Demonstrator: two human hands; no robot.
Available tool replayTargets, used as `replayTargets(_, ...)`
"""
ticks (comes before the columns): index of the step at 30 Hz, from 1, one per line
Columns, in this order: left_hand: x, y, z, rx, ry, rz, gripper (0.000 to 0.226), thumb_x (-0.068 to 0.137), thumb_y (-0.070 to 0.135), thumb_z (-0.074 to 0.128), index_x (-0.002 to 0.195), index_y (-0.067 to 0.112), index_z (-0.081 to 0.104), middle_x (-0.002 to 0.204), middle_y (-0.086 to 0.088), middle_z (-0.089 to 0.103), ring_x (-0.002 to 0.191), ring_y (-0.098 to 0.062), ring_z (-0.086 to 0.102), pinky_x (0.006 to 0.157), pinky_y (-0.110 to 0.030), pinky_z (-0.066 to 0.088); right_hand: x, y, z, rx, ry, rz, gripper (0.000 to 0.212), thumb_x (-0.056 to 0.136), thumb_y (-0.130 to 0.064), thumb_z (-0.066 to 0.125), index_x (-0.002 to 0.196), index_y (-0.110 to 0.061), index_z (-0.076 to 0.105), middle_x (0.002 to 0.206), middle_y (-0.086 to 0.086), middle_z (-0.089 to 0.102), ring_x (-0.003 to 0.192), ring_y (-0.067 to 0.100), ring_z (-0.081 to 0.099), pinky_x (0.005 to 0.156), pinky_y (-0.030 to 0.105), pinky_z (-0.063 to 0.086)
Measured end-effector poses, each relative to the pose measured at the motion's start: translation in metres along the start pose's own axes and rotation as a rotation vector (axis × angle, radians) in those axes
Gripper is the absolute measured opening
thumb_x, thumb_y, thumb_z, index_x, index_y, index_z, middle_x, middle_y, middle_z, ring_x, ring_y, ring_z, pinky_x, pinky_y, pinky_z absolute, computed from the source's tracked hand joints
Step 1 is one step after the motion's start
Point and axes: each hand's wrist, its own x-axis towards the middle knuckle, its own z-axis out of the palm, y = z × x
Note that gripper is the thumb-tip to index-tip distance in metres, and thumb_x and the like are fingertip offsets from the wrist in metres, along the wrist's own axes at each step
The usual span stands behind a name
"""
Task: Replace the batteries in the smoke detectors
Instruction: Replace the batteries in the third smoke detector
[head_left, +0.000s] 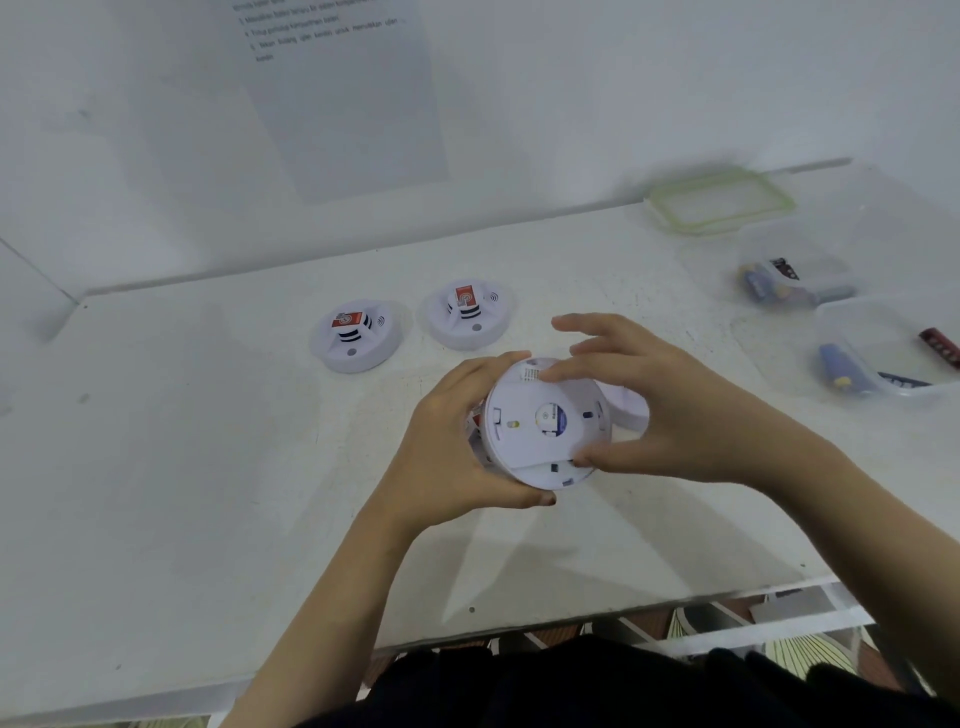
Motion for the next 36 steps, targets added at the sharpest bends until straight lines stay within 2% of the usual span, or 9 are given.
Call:
replayTargets(3,0.002,-0.001,0.000,-0.003,-0.024,-0.007,0.096,0.043,0.023,0.094,0.127,0.040,0.050,0.121,0.022,0.056,0.115,-0.001,0.053,0.091,-0.009,0.041,-0.002,-0.004,0.004,-0.128,0.029,-0.056,0.061,0.069,-0.040,0.071,0.125,-0.025,0.054,0.144,-0.014,0.031,0.120,-0.001,0.041,0.094,0.025,0.044)
replayTargets(6,0.004,-0.002,0.001,0.013,-0.070,-0.008,0.099,0.042,0.022,0.096,0.131,0.030,0.052,0.121,0.017,0.058,0.114,-0.004,0.053,0.090,-0.010,0.041,-0.004,-0.007,0.006,-0.252,0.048,-0.111,0.063,0.067,-0.041,0.068,0.124,-0.016,0.055,0.141,-0.006,0.041,0.119,0.010,0.045,0.091,0.026,0.043)
replayTargets(9,0.005,-0.001,0.001,-0.005,-0.101,-0.009,0.098,0.042,0.023,0.095,0.129,0.033,0.051,0.120,0.016,0.058,0.114,-0.005,0.055,0.090,-0.012,0.043,-0.006,-0.009,0.006,-0.339,0.025,-0.129,0.067,0.067,-0.045,0.062,0.126,-0.012,0.055,0.136,-0.002,0.048,0.116,0.017,0.051,0.095,0.029,0.043)
replayTargets(13,0.006,0.001,0.000,-0.001,-0.131,-0.002,0.097,0.041,0.023,0.094,0.126,0.041,0.049,0.120,0.019,0.057,0.113,-0.002,0.054,0.088,-0.008,0.041,-0.008,-0.009,0.007,-0.376,0.018,-0.116,0.069,0.065,-0.044,0.065,0.126,-0.012,0.055,0.132,-0.001,0.051,0.113,0.018,0.053,0.094,0.026,0.038)
replayTargets(18,0.006,0.003,0.002,0.028,-0.133,-0.006,0.097,0.042,0.023,0.095,0.130,0.027,0.053,0.122,0.012,0.058,0.114,-0.003,0.054,0.088,-0.008,0.041,-0.010,-0.007,0.011,-0.397,0.069,-0.098,0.067,0.063,-0.045,0.058,0.120,-0.008,0.060,0.123,0.001,0.056,0.106,0.018,0.053,0.095,0.028,0.036)
replayTargets(21,0.007,0.003,0.002,0.010,-0.142,-0.005,0.096,0.042,0.024,0.093,0.126,0.039,0.050,0.122,0.017,0.057,0.113,-0.001,0.054,0.088,-0.007,0.041,-0.010,-0.008,0.013,-0.418,0.061,-0.092,0.067,0.063,-0.045,0.058,0.118,-0.008,0.061,0.122,0.001,0.056,0.107,0.018,0.052,0.097,0.028,0.034)
replayTargets(23,0.008,0.002,0.001,0.009,-0.148,-0.007,0.095,0.042,0.023,0.094,0.125,0.040,0.050,0.120,0.018,0.057,0.112,-0.001,0.054,0.088,-0.008,0.041,-0.010,-0.006,0.013,-0.409,0.043,-0.078,0.068,0.064,-0.046,0.060,0.121,-0.010,0.059,0.127,0.000,0.053,0.112,0.017,0.049,0.100,0.027,0.030)
replayTargets(28,0.006,-0.001,-0.003,0.037,-0.163,-0.023,0.096,0.043,0.025,0.094,0.131,0.022,0.055,0.122,0.012,0.057,0.115,-0.003,0.053,0.088,-0.006,0.039,-0.011,0.001,0.010,-0.369,0.029,-0.052,0.069,0.069,-0.061,0.057,0.125,-0.021,0.059,0.147,0.003,0.037,0.125,0.018,0.036,0.104,0.035,0.024)
replayTargets(36,0.009,-0.002,-0.001,0.059,-0.182,-0.015,0.094,0.042,0.027,0.093,0.127,0.030,0.054,0.119,0.017,0.055,0.110,-0.002,0.053,0.085,-0.008,0.041,-0.006,-0.005,0.011,-0.426,0.035,-0.043,0.062,0.063,-0.056,0.055,0.110,-0.016,0.060,0.119,-0.001,0.053,0.100,0.017,0.053,0.093,0.027,0.029)
